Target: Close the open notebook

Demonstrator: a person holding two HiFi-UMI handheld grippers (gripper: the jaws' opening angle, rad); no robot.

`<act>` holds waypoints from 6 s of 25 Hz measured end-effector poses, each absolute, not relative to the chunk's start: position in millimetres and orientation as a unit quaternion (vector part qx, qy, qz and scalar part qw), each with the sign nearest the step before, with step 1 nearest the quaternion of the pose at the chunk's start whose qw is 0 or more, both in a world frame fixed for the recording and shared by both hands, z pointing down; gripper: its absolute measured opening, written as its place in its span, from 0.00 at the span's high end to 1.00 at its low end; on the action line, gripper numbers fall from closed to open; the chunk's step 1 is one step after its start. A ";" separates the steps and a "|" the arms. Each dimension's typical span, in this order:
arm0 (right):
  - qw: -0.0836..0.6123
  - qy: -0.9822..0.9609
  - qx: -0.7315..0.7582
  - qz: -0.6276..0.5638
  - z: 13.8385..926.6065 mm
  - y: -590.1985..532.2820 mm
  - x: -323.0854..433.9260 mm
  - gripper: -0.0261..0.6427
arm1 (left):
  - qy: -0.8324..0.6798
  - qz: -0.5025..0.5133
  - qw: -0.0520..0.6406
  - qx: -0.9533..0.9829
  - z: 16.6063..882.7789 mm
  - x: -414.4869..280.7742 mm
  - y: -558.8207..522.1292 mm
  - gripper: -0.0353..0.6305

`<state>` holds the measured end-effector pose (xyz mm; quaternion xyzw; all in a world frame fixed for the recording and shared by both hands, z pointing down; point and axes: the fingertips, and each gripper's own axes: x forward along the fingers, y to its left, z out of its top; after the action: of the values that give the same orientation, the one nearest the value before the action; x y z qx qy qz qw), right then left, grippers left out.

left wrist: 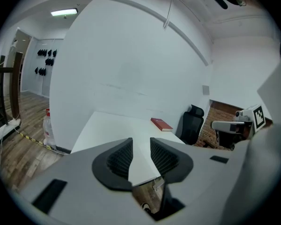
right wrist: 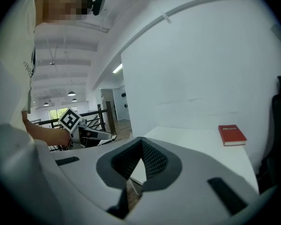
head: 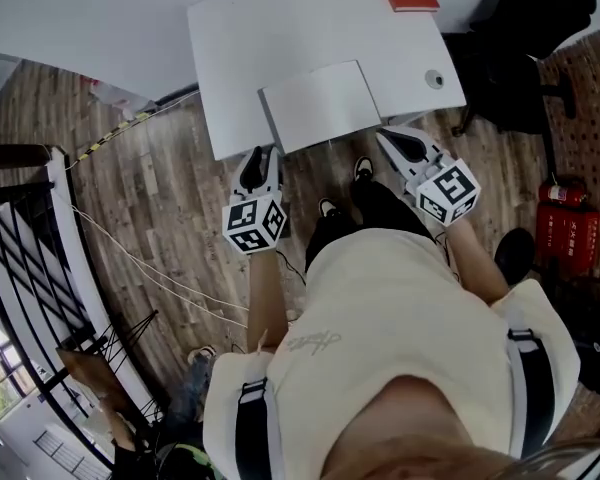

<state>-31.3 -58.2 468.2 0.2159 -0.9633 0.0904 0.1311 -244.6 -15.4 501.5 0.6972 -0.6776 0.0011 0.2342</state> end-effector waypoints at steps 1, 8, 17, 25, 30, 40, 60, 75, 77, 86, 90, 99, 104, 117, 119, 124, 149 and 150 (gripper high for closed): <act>0.133 -0.964 0.212 0.089 469.9 -62.7 -32.6 0.95 | -0.680 0.001 0.234 0.694 501.6 -244.5 -16.3 0.76; 0.112 -0.976 0.171 0.079 458.4 -110.0 -56.3 0.95 | -0.710 0.005 0.241 0.662 497.8 -257.0 -29.7 0.76; 0.090 -0.981 0.146 0.086 461.1 -173.1 -51.9 0.95 | -0.738 0.036 0.203 0.643 470.8 -267.4 -71.6 0.76; 0.108 -0.982 0.108 0.109 486.0 -204.6 -45.2 0.95 | -0.743 0.044 0.252 0.618 502.4 -240.7 -95.7 0.76; 0.115 -0.981 0.101 0.117 494.6 -207.0 -50.9 0.95 | -0.743 0.051 0.272 0.609 513.6 -244.5 -93.5 0.76; 0.130 -0.976 0.114 0.135 499.5 -202.4 -57.7 0.95 | -0.720 0.100 0.357 0.586 588.8 -258.6 -75.0 0.76; 0.206 -0.954 0.165 0.142 532.5 -169.2 -69.3 0.95 | -0.631 0.104 0.481 0.599 717.4 -270.0 -29.9 0.76; 0.245 -0.946 0.169 0.130 541.4 -142.9 -71.0 0.95 | -0.554 0.017 0.541 0.632 743.8 -251.1 -40.7 0.76; 0.248 -0.945 0.170 0.132 543.8 -142.0 -70.9 0.95 | -0.547 0.005 0.550 0.631 747.8 -251.2 -41.9 0.76; 0.258 -0.941 0.171 0.137 551.3 -134.3 -72.7 0.95 | -0.466 -0.101 0.616 0.627 750.9 -247.0 -47.1 0.76; 0.256 -0.940 0.174 0.141 550.5 -132.5 -76.7 0.95 | -0.423 -0.069 0.621 0.656 744.9 -233.3 -42.7 0.83; 0.254 -0.938 0.186 0.144 551.1 -128.1 -70.5 0.95 | -0.428 -0.068 0.618 0.655 737.1 -227.7 -42.0 0.88; 0.244 -0.940 0.190 0.145 548.1 -128.7 -67.3 0.95 | -0.426 -0.057 0.597 0.677 712.0 -225.1 -44.9 0.88; 0.178 -0.950 0.215 0.143 526.0 -153.8 -45.7 0.95 | -0.420 -0.004 0.509 0.751 619.8 -190.2 -83.2 0.87; 0.170 -0.950 0.220 0.142 523.7 -157.6 -40.1 0.95 | -0.421 0.009 0.497 0.759 610.3 -179.7 -90.4 0.87; 0.155 -0.949 0.238 0.139 522.8 -158.3 -24.7 0.95 | -0.417 0.015 0.492 0.764 600.3 -159.1 -98.8 0.87; 0.138 -0.934 0.285 0.165 532.0 -168.6 53.5 0.95 | -0.392 0.077 0.486 0.777 603.3 -75.5 -140.6 0.89; 0.138 -0.933 0.287 0.165 533.4 -169.9 56.9 0.95 | -0.392 0.084 0.483 0.778 605.0 -71.8 -142.6 0.88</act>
<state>56.9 -169.9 533.4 0.2871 -0.9335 0.1645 0.1384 -71.8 -142.6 605.0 0.7785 -0.3918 0.0839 0.4832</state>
